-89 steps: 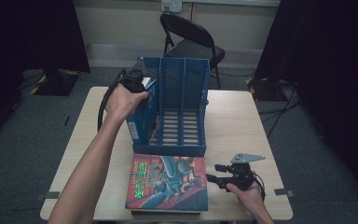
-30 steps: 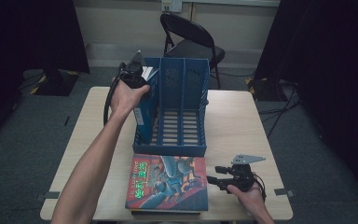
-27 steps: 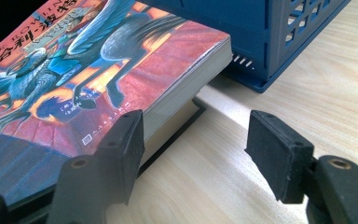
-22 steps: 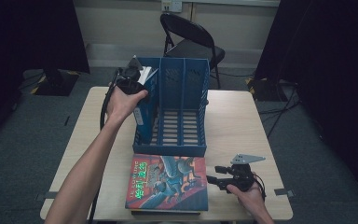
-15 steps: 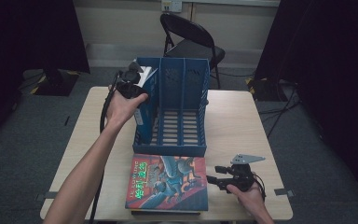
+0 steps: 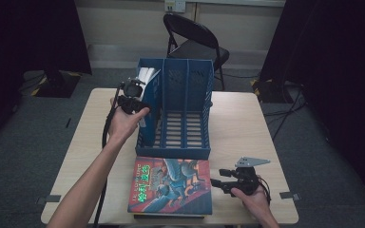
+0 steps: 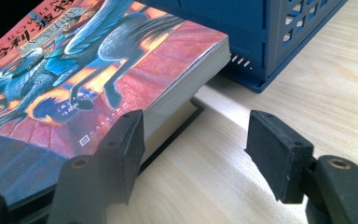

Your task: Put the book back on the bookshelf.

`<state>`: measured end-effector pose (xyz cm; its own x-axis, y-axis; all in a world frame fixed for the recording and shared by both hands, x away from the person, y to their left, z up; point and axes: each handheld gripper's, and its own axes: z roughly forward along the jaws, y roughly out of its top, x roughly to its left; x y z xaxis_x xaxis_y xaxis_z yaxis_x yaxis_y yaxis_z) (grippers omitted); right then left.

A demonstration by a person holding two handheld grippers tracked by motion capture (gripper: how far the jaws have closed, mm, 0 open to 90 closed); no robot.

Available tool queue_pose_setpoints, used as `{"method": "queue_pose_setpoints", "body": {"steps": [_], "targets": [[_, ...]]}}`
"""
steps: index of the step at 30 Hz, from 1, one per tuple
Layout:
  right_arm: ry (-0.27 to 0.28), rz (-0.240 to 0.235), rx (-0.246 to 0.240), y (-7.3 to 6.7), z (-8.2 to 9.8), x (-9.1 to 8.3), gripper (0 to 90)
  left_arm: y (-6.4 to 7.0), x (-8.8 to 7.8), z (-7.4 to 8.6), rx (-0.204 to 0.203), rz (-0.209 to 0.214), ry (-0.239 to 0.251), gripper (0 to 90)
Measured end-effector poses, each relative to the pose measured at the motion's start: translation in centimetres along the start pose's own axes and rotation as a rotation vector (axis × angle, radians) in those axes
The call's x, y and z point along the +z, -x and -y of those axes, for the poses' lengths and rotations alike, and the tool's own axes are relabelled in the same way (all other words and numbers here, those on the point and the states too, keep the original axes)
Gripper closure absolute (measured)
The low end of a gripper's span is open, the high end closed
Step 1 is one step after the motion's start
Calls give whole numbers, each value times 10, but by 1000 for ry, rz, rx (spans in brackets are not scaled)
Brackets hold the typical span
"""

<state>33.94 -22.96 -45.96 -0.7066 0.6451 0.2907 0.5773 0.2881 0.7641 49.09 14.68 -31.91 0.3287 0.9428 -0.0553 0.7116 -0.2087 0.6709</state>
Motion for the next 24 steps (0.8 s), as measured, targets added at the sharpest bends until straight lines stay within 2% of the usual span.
{"method": "queue_pose_setpoints", "body": {"steps": [3,5,7,11,13,18,22,24], "targets": [[-1,0,3,0,0,0,365,-4,0,7,-4,29,35,468],[-1,-1,0,1,0,1,363,-8,-1,13,-33,70,69,462],[-1,1,2,0,0,0,364,-11,0,18,-35,91,101,449],[-1,1,1,0,0,0,364,-12,3,27,-23,116,95,447],[-2,1,2,0,0,0,363,-14,4,31,-21,128,117,450],[-2,3,1,0,0,0,363,-13,5,33,-2,125,136,455],[-1,2,0,0,0,1,362,-11,5,32,20,105,135,464],[-1,2,0,0,0,1,362,-13,5,32,15,101,142,473]]}}
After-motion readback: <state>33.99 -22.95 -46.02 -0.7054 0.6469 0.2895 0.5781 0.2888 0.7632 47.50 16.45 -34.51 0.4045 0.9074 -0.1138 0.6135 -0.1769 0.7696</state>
